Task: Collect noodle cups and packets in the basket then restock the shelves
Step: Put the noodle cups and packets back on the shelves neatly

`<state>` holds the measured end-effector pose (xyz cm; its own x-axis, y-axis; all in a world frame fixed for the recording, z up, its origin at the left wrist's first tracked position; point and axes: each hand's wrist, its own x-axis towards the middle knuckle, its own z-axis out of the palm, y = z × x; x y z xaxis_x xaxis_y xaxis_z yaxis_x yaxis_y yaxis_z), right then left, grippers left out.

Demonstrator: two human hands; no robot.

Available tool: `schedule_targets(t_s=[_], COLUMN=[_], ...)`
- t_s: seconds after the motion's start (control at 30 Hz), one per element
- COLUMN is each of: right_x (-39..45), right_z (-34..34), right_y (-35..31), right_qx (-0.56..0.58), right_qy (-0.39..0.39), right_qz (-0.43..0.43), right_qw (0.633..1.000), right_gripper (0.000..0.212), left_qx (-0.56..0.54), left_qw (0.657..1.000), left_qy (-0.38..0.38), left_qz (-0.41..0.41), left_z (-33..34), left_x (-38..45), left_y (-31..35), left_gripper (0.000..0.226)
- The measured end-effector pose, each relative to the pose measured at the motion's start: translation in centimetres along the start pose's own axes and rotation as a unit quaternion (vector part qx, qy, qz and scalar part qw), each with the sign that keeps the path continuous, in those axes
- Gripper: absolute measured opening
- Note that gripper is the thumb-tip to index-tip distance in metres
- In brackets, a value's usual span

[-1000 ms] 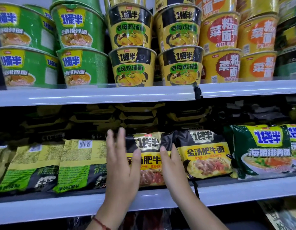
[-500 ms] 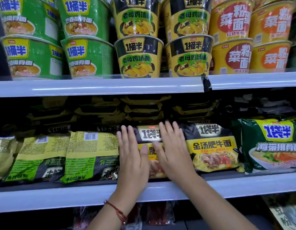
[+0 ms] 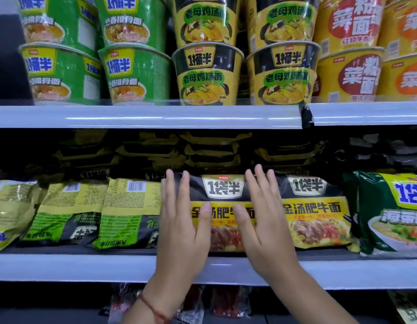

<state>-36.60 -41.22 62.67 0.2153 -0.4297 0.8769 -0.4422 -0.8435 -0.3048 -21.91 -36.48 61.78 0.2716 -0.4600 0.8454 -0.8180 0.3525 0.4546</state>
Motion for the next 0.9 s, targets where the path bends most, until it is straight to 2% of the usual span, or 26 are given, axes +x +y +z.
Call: schedule_targets(t_s=[0.07, 0.13, 0.2, 0.23, 0.3, 0.37, 0.4, 0.47, 0.53, 0.6, 0.73, 0.8, 0.83, 0.9], right_x=[-1.5, -2.0, -1.8, -1.6, -1.3, -0.8, -0.7, -0.5, -0.4, -0.4, -0.6, -1.1, -1.3, -1.2], right_z=[-1.1, -1.7, -1.0, -0.2, 1.4, 2.6, 3.2, 4.4, 5.6, 6.9, 9.3, 10.5, 11.1, 11.7], right_y=[-2.1, -4.0, -5.1, -5.4, -5.8, -6.9, -7.4, -8.4, -9.3, -10.0, -11.0, -11.7, -12.1, -12.8], right_qx=[0.088, 0.206, 0.286, 0.292, 0.286, 0.299, 0.313, 0.338, 0.35, 0.366, 0.404, 0.443, 0.475, 0.553], right_qy=[0.003, -0.078, -0.24, -0.308, -0.351, -0.355, -0.362, -0.376, -0.383, -0.368, -0.295, -0.266, -0.249, -0.22], right_qz=[-0.016, 0.043, 0.13, 0.151, 0.166, 0.186, 0.204, 0.247, 0.279, 0.305, 0.401, 0.451, 0.481, 0.539], right_qw=[0.996, 0.974, 0.919, 0.893, 0.876, 0.866, 0.854, 0.827, 0.808, 0.799, 0.768, 0.728, 0.694, 0.595], right_gripper=[0.046, 0.029, 0.016, 0.017, 0.019, 0.016, 0.014, 0.014, 0.014, 0.015, 0.021, 0.023, 0.025, 0.046], left_qx=[0.007, 0.017, 0.078, 0.131, 0.199, 0.166, 0.133, 0.093, 0.042, -0.034, -0.143, -0.186, -0.205, -0.218], left_qw=[0.997, 0.994, 0.987, 0.976, 0.946, 0.936, 0.933, 0.931, 0.936, 0.939, 0.948, 0.952, 0.952, 0.955], left_qy=[0.063, 0.104, 0.113, 0.101, 0.055, 0.007, -0.018, -0.068, -0.104, -0.1, -0.038, -0.003, 0.012, 0.034], left_qz=[0.043, 0.022, -0.078, -0.143, -0.25, -0.31, -0.333, -0.347, -0.332, -0.328, -0.283, -0.244, -0.225, -0.197], left_z=[-2.5, -5.1, -7.5, -8.6, -10.3, -11.0, -11.2, -11.7, -12.6, -13.8, -16.5, -18.5, -19.5, -21.0], left_x=[-0.4, -0.6, -0.2, 0.1, 1.1, 2.2, 2.8, 3.5, 4.0, 4.5, 4.2, 3.2, 2.6, 1.7], left_y=[0.3, -0.5, -2.6, -3.9, -6.5, -8.4, -9.1, -10.0, -11.0, -11.9, -12.6, -13.4, -13.8, -14.5], left_gripper=[0.05, 0.038, 0.033, 0.039, 0.055, 0.065, 0.061, 0.034, 0.032, 0.027, 0.009, 0.016, 0.022, 0.031])
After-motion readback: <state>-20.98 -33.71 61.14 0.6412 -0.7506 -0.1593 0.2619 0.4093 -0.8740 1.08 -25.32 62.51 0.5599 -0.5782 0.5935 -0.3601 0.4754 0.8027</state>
